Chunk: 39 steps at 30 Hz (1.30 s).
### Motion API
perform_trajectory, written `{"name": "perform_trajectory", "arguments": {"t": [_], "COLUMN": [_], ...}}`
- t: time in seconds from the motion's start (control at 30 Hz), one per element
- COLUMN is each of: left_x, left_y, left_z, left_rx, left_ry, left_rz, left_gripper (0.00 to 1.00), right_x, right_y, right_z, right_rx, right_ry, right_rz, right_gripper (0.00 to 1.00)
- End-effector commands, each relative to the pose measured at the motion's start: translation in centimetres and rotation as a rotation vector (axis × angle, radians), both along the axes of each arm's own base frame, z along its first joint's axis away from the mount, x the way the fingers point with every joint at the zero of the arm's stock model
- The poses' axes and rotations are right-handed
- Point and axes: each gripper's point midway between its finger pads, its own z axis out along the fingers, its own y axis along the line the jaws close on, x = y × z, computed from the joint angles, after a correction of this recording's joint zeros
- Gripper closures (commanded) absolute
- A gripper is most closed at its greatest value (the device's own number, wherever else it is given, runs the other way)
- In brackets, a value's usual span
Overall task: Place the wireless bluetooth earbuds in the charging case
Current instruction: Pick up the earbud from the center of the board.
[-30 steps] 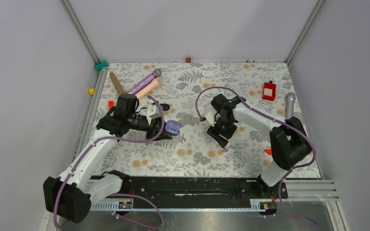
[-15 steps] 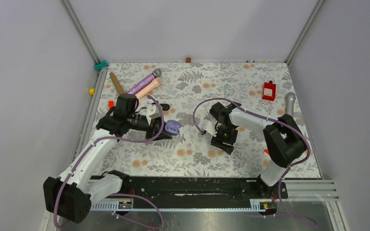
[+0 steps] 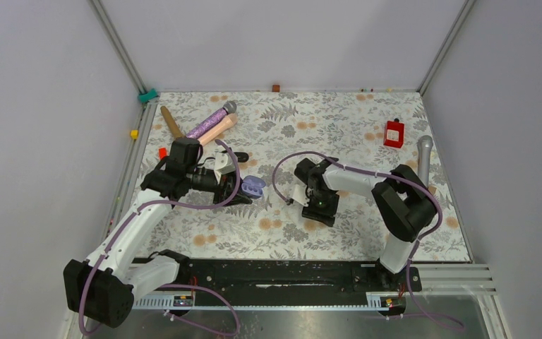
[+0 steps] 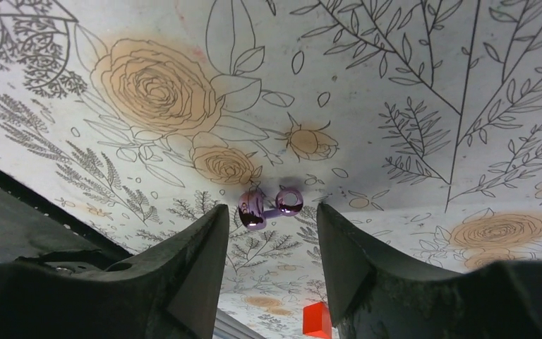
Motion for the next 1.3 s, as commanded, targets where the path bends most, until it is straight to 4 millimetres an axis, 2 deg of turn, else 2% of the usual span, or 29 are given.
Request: {"name": "perform_trajectory", "arguments": {"t": [0.0, 0.1, 0.33, 0.57, 0.7, 0.77, 0.87, 1.0, 1.1, 1.27], "left_x": [-0.1, 0.0, 0.0, 0.0, 0.2, 0.4, 0.7, 1.0, 1.2, 1.3], "left_y": [-0.2, -0.2, -0.2, -0.2, -0.2, 0.0, 0.3, 1.0, 1.4, 1.6], "left_z": [1.3, 1.2, 1.2, 1.2, 1.1, 1.2, 1.5, 2.1, 2.4, 2.3], "left_rx": [-0.047, -0.047, -0.045, -0.046, -0.040, -0.039, -0.040, -0.056, -0.062, -0.065], "left_ry": [-0.059, -0.058, -0.056, -0.051, -0.050, -0.059, -0.072, -0.085, -0.094, -0.089], "left_rz": [-0.029, -0.028, -0.027, -0.029, -0.020, -0.012, 0.009, 0.035, 0.051, 0.053], "left_gripper": [1.00, 1.00, 1.00, 1.00, 1.00, 1.00, 1.00, 1.00, 1.00, 1.00], "right_x": [0.4, 0.4, 0.5, 1.8, 3.3, 4.8, 6.7, 8.7, 9.0, 8.5], "right_y": [0.6, 0.7, 0.8, 2.5, 4.8, 7.0, 9.8, 12.8, 14.5, 15.0], "right_z": [-0.3, -0.4, -0.5, 1.2, 2.9, 4.1, 4.7, 3.9, 2.9, 1.6], "right_rx": [-0.025, -0.036, -0.054, -0.002, 0.047, 0.085, 0.099, 0.089, 0.072, 0.027], "right_ry": [-0.031, -0.047, -0.077, -0.143, -0.185, -0.228, -0.269, -0.289, -0.296, -0.302], "right_rz": [0.000, 0.008, 0.023, 0.034, 0.055, 0.066, 0.073, 0.064, 0.083, 0.149], "right_gripper": [0.45, 0.47, 0.61, 0.70, 0.71, 0.71, 0.71, 0.71, 0.71, 0.70]}}
